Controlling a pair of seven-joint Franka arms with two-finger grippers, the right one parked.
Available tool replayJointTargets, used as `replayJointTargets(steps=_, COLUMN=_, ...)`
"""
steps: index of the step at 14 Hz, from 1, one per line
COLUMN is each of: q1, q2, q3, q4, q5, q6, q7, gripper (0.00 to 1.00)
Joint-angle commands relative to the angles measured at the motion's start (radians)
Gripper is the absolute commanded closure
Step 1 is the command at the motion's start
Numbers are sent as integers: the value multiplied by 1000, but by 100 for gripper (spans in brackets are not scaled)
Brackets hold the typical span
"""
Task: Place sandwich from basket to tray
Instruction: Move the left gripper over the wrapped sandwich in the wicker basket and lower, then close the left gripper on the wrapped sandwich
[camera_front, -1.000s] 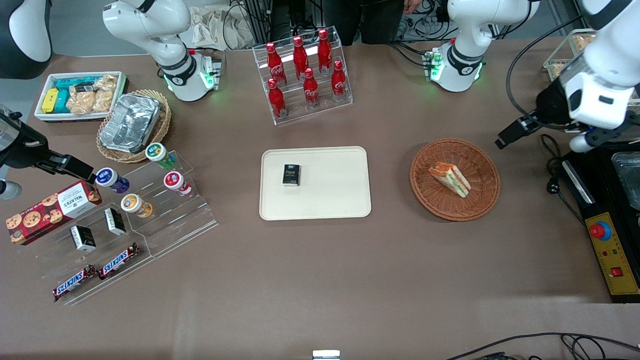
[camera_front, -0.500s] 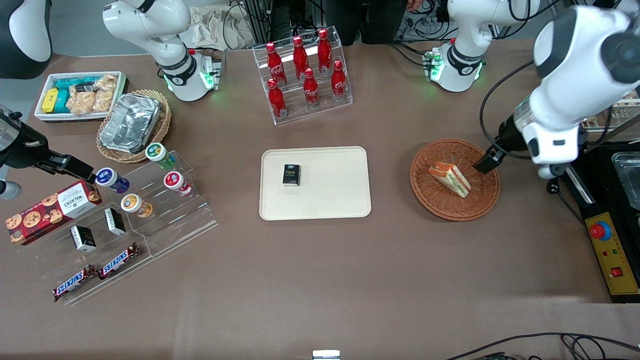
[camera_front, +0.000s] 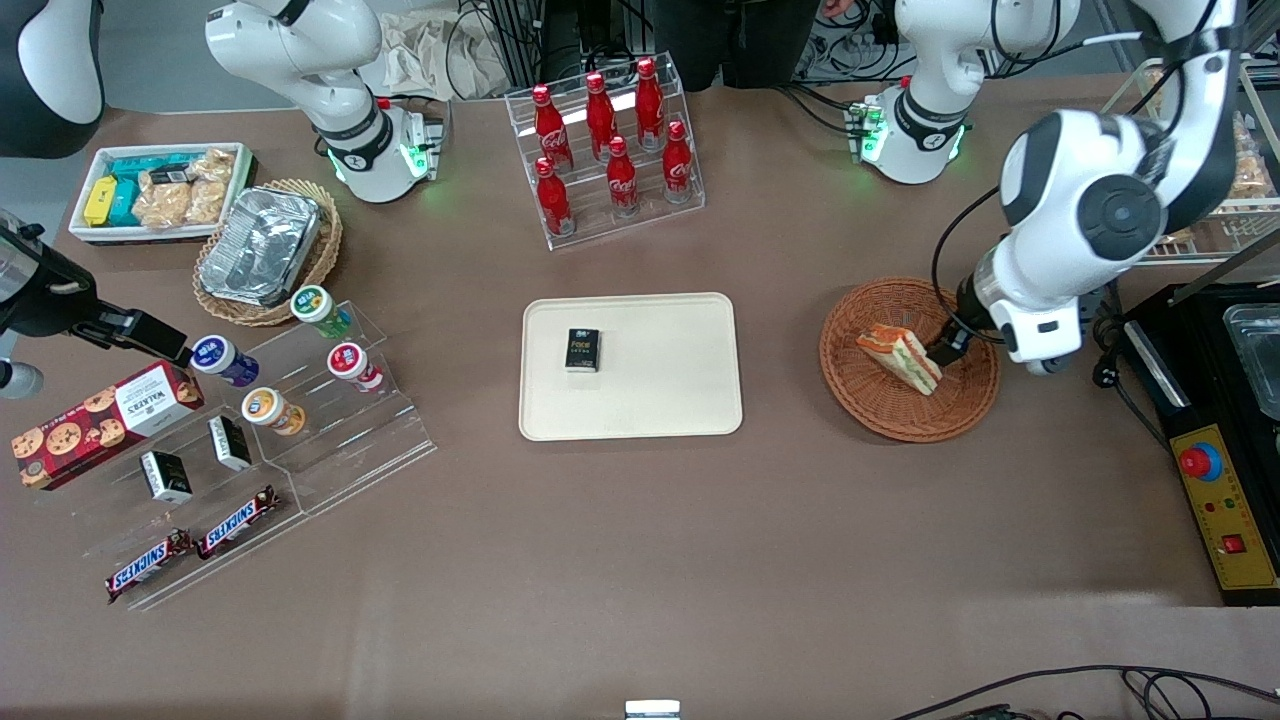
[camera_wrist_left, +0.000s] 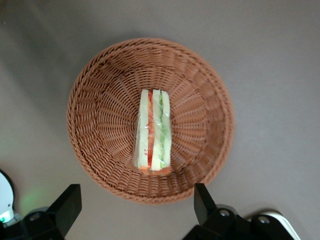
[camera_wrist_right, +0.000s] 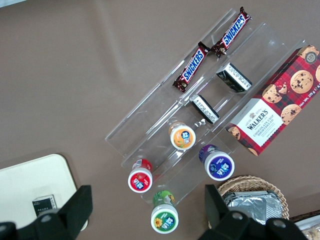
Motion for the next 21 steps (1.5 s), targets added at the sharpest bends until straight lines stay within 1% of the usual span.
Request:
replayJointTargets(steps=1, q1=-19, q2=10, q3=3, q4=-74, q5=24, q6=69, q7=-40, gripper=0)
replayJointTargets(steps=6, q1=-29, q2=58, q3=3, q4=-181, q5=24, q6=231, q7=-51, gripper=0)
replayJointTargets(steps=10, q1=-31, q2=113, q3=0, q4=-198, q5=24, q6=293, q7=-60, gripper=0)
replayJointTargets(steps=15, q1=-29, q2=135, q3=0, q4=-246, q5=24, q6=408, q7=-69, gripper=0)
replayJointTargets(steps=16, q1=-29, q2=138, q3=0, q4=-264, q5=24, q6=443, q7=-69, gripper=1)
replayJointTargets(steps=17, q1=-29, q2=151, q3=0, q4=-273, q5=24, q6=464, q7=-69, gripper=5)
replayJointTargets(steps=18, q1=-29, q2=161, q3=-2, q4=-271, q5=24, q6=471, q7=-69, gripper=15)
replayJointTargets(steps=19, q1=-29, q2=170, q3=0, q4=-266, q5=22, q6=471, q7=-69, gripper=32)
replayJointTargets(steps=20, q1=-29, q2=173, q3=0, q4=-264, q5=24, q6=472, q7=-69, gripper=56)
replayJointTargets(steps=21, q1=-29, q2=173, q3=0, q4=-263, q5=22, q6=472, q7=-69, gripper=90)
